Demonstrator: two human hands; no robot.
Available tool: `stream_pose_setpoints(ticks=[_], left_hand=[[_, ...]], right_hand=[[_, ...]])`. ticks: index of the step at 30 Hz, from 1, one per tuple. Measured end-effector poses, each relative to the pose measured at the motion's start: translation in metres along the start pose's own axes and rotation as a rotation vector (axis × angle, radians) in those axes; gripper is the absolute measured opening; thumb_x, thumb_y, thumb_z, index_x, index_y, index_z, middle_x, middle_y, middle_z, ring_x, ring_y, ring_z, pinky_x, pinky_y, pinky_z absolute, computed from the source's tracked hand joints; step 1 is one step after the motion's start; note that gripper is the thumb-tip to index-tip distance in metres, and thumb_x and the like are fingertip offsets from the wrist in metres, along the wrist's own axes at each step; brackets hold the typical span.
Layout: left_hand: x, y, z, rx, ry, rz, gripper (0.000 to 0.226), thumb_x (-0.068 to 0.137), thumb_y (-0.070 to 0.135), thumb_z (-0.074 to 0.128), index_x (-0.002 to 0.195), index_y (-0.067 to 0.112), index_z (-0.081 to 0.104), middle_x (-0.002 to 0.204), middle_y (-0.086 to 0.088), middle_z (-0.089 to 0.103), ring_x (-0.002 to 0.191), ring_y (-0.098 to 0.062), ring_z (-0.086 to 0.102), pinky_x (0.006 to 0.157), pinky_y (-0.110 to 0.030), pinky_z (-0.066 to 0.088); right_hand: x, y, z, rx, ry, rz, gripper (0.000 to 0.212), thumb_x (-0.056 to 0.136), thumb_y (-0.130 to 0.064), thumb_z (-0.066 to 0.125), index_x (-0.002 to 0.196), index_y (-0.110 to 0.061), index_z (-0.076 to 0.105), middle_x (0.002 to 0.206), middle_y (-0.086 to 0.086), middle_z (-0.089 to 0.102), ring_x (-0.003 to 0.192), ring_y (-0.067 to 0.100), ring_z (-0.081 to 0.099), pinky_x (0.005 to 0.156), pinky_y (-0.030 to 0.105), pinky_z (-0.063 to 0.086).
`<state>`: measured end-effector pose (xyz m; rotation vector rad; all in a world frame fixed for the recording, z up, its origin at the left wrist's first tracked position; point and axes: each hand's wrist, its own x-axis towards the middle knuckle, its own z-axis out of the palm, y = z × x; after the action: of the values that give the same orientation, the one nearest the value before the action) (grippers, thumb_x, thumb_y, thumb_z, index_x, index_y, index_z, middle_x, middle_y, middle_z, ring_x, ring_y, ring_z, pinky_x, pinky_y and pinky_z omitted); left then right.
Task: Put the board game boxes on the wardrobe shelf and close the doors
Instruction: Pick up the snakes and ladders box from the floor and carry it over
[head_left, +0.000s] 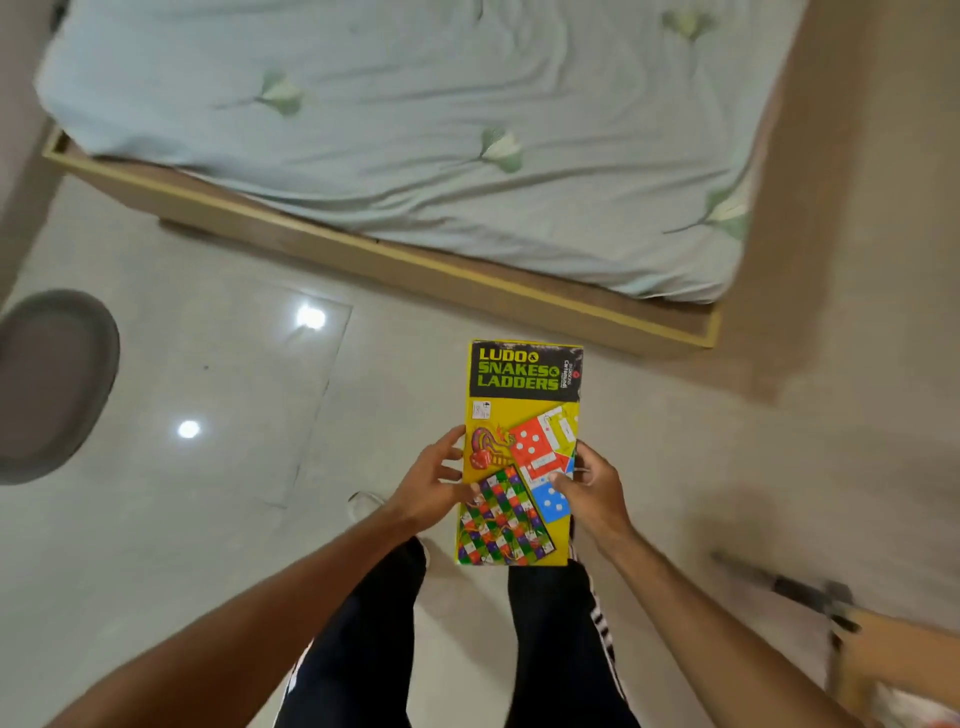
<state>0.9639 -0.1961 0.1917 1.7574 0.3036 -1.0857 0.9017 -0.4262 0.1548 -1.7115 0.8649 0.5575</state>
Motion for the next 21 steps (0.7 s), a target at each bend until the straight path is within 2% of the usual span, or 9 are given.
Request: stream_pose_setpoints(ticks=[4,8,11,15,21], left_hand=[[-0.066,0.083,0.035,0.024,-0.095,0.064,0.072,0.085,0.002,0.067,0.144,0.033,0.038,0.126,-0.004,0.052,0.098,-0.013,0.063,0.068,-0.024,0.054],[-0.092,0.137,0.085,0.061,-0.105,0.129,0.067,0.088,0.002,0.064,0.139,0.038,0.042,0.119,-0.001,0.055,0.103,-0.016,0.062,0.069,-0.023,0.054],[-0.091,0.171,0.128,0.059,-0.125,0.192,0.065,0.089,0.001,0.062,0.134,0.044,0.044,0.117,0.002,0.057,0.105,-0.017,0.062,0.066,-0.021,0.054],[-0.075,0.222,0.189,0.074,-0.138,0.272,0.060,0.090,0.001,0.061,0.124,0.048,0.046,0.112,0.002,0.062,0.096,-0.013,0.066,0.066,-0.021,0.055],[-0.026,0.295,0.264,0.106,-0.184,0.302,0.066,0.084,-0.003,0.064,0.139,0.032,0.048,0.112,-0.005,0.066,0.102,-0.022,0.066,0.078,-0.034,0.058]], right_hand=[[-0.073,-0.022,-0.074,0.066,0.077,-0.036,0.039,0.081,-0.023,0.074,0.117,-0.030,0.063,0.113,0.005,0.067,0.097,0.016,0.069,0.073,0.037,0.062],[-0.106,-0.032,-0.146,0.091,0.139,-0.123,0.038,0.081,-0.023,0.073,0.117,-0.028,0.063,0.109,0.001,0.067,0.097,0.014,0.066,0.076,0.033,0.061],[-0.111,-0.035,-0.200,0.100,0.194,-0.181,0.032,0.084,-0.021,0.071,0.114,-0.029,0.062,0.106,-0.002,0.067,0.097,0.013,0.063,0.077,0.032,0.058],[-0.105,-0.032,-0.268,0.120,0.288,-0.188,0.043,0.084,-0.022,0.070,0.125,-0.025,0.058,0.112,0.000,0.065,0.099,0.013,0.062,0.075,0.030,0.058],[-0.081,-0.044,-0.365,0.150,0.408,-0.199,0.035,0.084,-0.018,0.070,0.117,-0.028,0.061,0.108,-0.001,0.067,0.093,0.013,0.063,0.070,0.024,0.053]])
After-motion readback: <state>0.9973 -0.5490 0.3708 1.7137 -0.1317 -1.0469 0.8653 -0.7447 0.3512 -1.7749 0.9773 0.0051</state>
